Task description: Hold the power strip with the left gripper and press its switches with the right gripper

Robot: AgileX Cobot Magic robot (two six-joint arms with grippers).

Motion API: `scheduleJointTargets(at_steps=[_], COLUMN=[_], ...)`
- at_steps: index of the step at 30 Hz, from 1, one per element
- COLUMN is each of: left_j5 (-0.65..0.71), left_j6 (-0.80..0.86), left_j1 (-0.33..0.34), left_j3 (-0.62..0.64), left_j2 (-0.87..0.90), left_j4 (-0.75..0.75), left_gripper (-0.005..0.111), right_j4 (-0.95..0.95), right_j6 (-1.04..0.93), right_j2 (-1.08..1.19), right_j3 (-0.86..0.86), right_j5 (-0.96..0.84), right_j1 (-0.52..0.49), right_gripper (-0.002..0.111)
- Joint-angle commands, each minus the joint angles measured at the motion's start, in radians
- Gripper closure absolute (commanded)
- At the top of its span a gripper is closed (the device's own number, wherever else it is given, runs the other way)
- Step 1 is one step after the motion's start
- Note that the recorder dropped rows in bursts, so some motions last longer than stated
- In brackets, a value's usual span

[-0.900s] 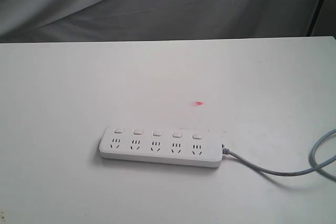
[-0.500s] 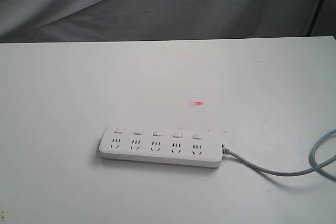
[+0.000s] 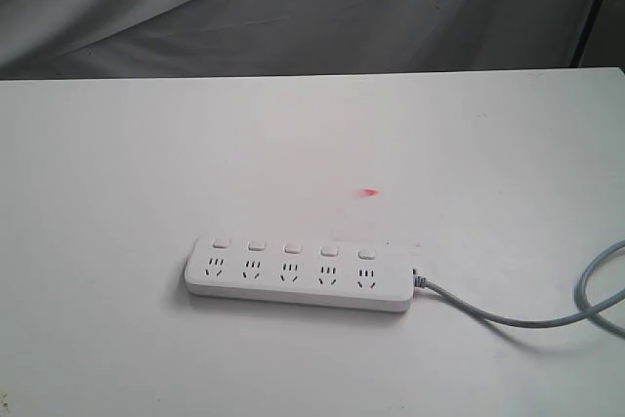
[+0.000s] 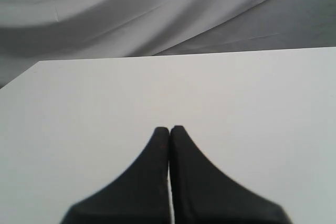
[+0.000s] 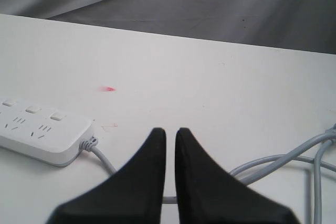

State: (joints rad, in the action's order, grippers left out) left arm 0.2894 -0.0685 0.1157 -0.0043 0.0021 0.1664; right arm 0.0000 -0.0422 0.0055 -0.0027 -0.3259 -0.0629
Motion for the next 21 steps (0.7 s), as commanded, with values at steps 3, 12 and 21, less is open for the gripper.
scheduleJointTargets(at_steps=[3, 12, 21], left_j5=[-0.005, -0.005, 0.051], left_j6=[-0.003, -0.003, -0.003], left_j1=[0.001, 0.001, 0.001], left_j3=[0.004, 0.004, 0.004], left_j2=[-0.002, -0.002, -0.002], left_j4=[-0.005, -0.005, -0.049], left_gripper=[0.107, 0.107, 0.107], right_j4=[0.000, 0.000, 0.000], right_j6=[-0.002, -0.002, -0.002], right_j2=[-0.005, -0.005, -0.005], right_j3=[0.003, 0.003, 0.003], right_j5=[0.001, 0.001, 0.001], right_j1=[-0.007, -0.007, -0.007], right_gripper=[0.102, 0.102, 0.102])
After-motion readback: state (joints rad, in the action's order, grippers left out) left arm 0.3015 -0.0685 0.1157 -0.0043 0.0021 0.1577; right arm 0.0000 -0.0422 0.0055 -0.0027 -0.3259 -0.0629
